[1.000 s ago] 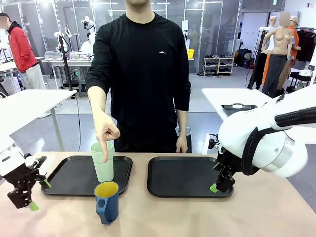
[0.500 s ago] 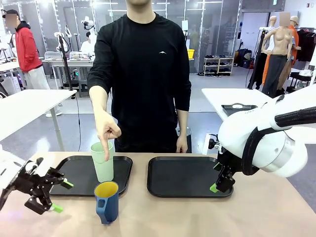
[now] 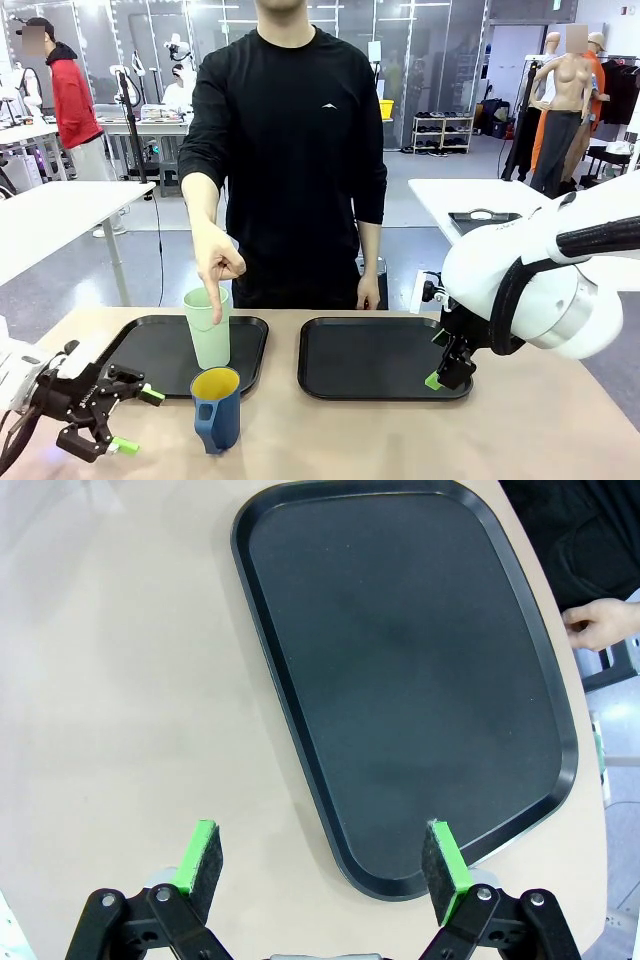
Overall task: Sort and store the cups by type.
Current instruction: Pick up the Handle plastic cup and place it into the empty Flat Tray.
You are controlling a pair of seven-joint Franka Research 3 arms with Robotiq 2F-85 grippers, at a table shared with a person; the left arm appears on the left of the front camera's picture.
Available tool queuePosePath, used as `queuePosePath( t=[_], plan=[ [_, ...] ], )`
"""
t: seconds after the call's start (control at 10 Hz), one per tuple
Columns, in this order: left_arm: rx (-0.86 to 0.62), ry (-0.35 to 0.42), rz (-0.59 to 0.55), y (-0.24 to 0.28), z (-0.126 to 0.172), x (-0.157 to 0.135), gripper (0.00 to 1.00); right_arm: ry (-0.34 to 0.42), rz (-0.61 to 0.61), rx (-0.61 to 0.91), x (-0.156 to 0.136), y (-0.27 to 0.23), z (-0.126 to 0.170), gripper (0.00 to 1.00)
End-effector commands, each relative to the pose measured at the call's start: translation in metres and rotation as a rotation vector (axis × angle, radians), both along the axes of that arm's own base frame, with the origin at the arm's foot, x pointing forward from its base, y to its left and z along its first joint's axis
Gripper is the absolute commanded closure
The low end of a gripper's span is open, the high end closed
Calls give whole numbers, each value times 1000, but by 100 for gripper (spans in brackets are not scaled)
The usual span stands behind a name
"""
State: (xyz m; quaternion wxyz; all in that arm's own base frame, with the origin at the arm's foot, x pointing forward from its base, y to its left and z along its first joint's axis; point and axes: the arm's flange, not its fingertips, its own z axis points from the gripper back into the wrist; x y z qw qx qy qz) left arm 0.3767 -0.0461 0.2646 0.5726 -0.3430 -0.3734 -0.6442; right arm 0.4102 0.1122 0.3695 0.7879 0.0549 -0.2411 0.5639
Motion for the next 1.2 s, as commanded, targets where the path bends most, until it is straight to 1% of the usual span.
queuePosePath(
  t=[0.0,0.1,0.4,0.5,0.6,0.9,1.1],
  plan=[
    [-49,-21,73,4,1,-1,0,-18,4,15,1,0,-3,0],
    [0,0,0,0,0,0,0,-18,4,15,1,0,-3,0],
    [-11,5,16,2,0,1,0,-18,4,15,1,0,-3,0],
    [-64,11,12,0,-2,10,0,-18,4,15,1,0,-3,0],
    [-106,24,40,-3,-7,18,0,-18,4,15,1,0,-3,0],
    [-160,78,61,-15,-21,31,0,-18,4,15,1,0,-3,0],
    [-220,80,46,-26,-30,37,0,-18,4,15,1,0,-3,0]
  ],
)
